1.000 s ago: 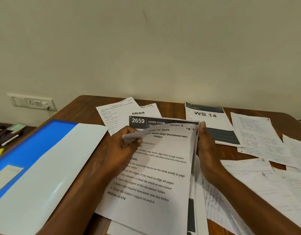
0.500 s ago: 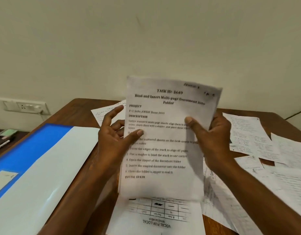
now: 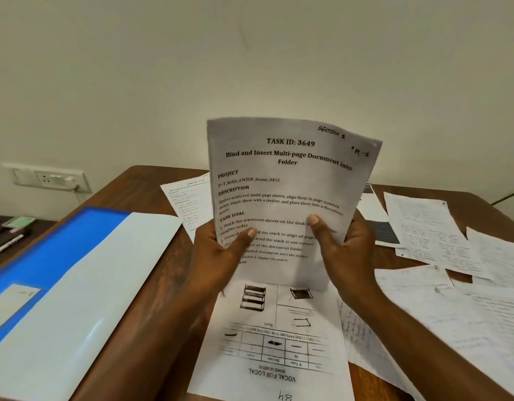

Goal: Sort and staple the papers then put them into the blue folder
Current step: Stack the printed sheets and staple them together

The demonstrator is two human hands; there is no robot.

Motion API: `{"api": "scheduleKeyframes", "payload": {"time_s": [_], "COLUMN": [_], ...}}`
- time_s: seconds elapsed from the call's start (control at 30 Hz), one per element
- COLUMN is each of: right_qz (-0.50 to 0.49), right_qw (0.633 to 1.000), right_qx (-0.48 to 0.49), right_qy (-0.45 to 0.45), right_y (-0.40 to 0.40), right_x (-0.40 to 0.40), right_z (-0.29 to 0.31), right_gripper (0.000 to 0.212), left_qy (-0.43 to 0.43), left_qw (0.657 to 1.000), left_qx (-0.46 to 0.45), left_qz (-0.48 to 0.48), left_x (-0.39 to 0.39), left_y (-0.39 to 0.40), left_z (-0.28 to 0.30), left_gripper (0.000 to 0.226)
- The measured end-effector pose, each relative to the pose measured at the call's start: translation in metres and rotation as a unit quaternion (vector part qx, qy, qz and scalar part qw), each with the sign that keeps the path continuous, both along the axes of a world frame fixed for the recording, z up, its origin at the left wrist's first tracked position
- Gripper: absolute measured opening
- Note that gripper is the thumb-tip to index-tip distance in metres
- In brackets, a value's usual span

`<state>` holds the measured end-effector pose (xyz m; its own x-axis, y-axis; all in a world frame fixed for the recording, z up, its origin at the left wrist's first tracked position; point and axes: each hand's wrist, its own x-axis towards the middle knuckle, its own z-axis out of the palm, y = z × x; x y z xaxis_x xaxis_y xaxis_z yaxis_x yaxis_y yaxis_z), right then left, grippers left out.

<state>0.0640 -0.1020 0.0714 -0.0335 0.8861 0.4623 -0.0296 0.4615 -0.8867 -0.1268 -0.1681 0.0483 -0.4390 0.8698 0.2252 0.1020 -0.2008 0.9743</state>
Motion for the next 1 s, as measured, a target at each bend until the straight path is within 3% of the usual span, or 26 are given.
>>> {"api": "scheduleKeyframes", "payload": {"time_s": [0.2, 0.37, 0.47, 0.6, 0.7, 0.8, 0.87, 1.0], "right_qz": [0.007, -0.007, 0.023, 0.087, 0.092, 0.072, 0.061, 0.082], "right_qw": [0.999, 0.999, 0.993, 0.962, 0.955, 0.950, 0.947, 0.935], "right_qx": [0.001, 0.007, -0.094, -0.243, -0.236, -0.217, -0.209, -0.215], "right_qy": [-0.051, -0.039, -0.065, -0.086, -0.154, -0.215, -0.238, -0.271], "right_y": [0.007, 0.019, 0.032, 0.032, 0.026, 0.023, 0.022, 0.021], "right_x": [0.000, 0.016, 0.023, 0.024, 0.025, 0.028, 0.029, 0.034], "right_z": [0.003, 0.013, -0.003, -0.025, -0.042, -0.060, -0.066, -0.056], "right_gripper": [0.019, 0.014, 0.010, 0.014, 0.017, 0.019, 0.023, 0.016], "left_qy": [-0.036, -0.072, -0.108, -0.138, 0.000, 0.170, 0.251, 0.287], "left_qw": [0.999, 0.989, 0.975, 0.973, 0.991, 0.974, 0.955, 0.951], "left_qx": [-0.007, -0.058, -0.079, -0.098, -0.109, -0.141, -0.147, -0.100], "left_qz": [-0.011, -0.112, -0.179, -0.156, -0.073, -0.048, -0.050, -0.053], "left_x": [-0.007, -0.017, -0.020, -0.032, -0.037, -0.035, -0.033, -0.029], "left_y": [0.003, 0.005, 0.005, 0.012, 0.018, 0.017, 0.018, 0.023], "left_z": [0.000, 0.000, 0.000, -0.008, -0.018, -0.022, -0.028, -0.043], "left_gripper": [0.029, 0.031, 0.039, 0.051, 0.080, 0.105, 0.103, 0.081]}}
